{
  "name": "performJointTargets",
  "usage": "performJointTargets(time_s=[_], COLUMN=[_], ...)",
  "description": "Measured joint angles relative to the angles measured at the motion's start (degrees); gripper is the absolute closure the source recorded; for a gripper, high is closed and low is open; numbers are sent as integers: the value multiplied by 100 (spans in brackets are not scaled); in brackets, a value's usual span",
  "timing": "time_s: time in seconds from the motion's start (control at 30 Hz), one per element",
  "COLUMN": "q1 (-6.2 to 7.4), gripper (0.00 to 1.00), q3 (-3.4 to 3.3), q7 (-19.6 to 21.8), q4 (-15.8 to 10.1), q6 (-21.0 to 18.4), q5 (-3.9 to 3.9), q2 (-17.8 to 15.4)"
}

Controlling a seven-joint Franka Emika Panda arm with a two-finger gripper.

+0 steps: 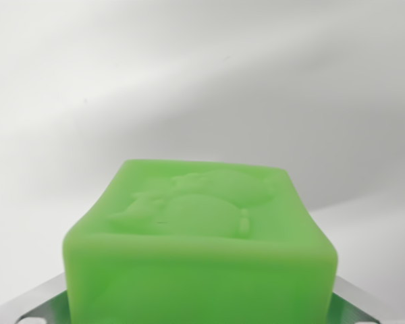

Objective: Stack cube

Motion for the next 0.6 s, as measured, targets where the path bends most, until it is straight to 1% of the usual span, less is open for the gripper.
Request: performJointTargets(time_s=[0.13, 0.17, 0.37, 0.6], q1=[-10, -10, -10, 0], gripper=[100, 100, 100, 100], q3=[34, 37, 64, 75], q7=[-69, -78, -188, -282], q4=[-22, -26, -67, -79], q6=[-183, -204, -508, -858], q5=[100, 111, 262, 389], q2=[-212, -238, -589, -959])
